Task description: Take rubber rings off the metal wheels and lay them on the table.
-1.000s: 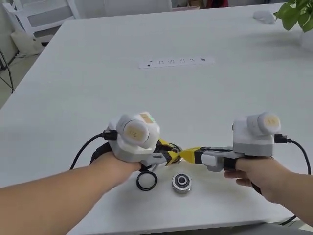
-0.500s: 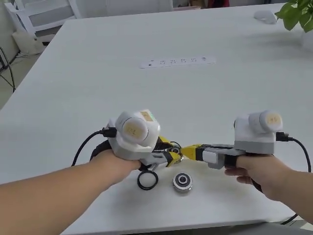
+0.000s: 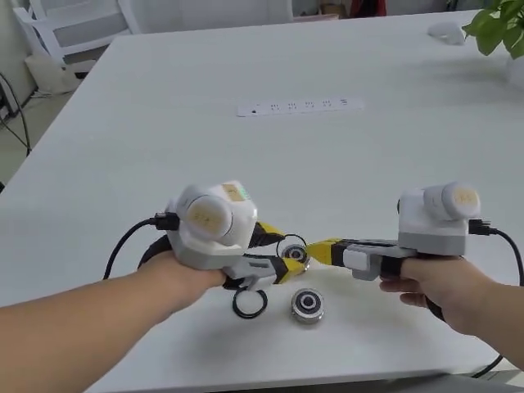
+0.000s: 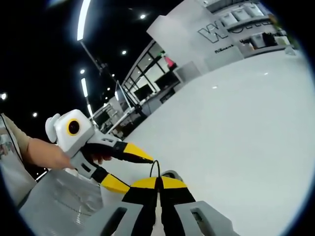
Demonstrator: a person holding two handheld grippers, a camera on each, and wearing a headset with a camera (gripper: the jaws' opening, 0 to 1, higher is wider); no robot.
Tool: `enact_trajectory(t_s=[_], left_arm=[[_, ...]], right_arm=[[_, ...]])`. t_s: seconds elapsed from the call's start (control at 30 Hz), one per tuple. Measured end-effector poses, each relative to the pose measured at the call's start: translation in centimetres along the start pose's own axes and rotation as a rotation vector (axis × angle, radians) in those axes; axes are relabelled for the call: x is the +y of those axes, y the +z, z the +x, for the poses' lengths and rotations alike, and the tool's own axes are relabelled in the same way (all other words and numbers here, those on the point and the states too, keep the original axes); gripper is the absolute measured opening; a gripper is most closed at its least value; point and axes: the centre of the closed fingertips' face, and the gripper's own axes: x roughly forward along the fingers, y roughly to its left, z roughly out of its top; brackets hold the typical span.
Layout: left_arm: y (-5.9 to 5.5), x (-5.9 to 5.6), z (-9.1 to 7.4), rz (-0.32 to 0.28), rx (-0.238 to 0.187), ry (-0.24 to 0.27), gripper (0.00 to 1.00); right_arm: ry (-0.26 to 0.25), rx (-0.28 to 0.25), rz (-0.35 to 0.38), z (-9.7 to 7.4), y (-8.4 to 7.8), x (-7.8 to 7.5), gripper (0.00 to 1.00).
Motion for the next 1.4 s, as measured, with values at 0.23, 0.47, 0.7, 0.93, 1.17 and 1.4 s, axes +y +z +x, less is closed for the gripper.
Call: enact_trajectory(t_s=[0.23, 0.47, 0.7, 0.93, 1.17, 1.4], left_arm=[[0.4, -0.1, -1.1, -0.008, -0.024, 0.003, 0.40], [0.3, -0.3, -2.1, -0.016, -0.032, -0.004, 0.46], [0.6, -0.5, -3.5, -0.024, -0.048, -0.008, 0.51], [-0.1, -0.6, -4.9, -0.043, -0.050, -0.003, 0.57], [-1.1, -0.9, -6.3, -0.050, -0.042, -0.006, 0.63], [-1.7, -0.9, -7.7, -0.064, -0.044, 0.010, 0.66]], right_arm=[[0.005, -0.005, -0.006, -0.2, 0.3, 0.4, 0.00], [0.016, -0.004, -0.012, -0.2, 0.6, 1.0, 0.00], [0.029, -0.004, -0.017, -0.2, 0.9, 1.5, 0.00], [0.039, -0.002, -0.021, -0.3, 1.1, 2.2, 0.00], [0.047, 0.006, -0.028, -0.3, 1.1, 2.9, 0.00], [0.058, 0.017, -0.033, -0.1, 0.9, 3.5, 0.00]])
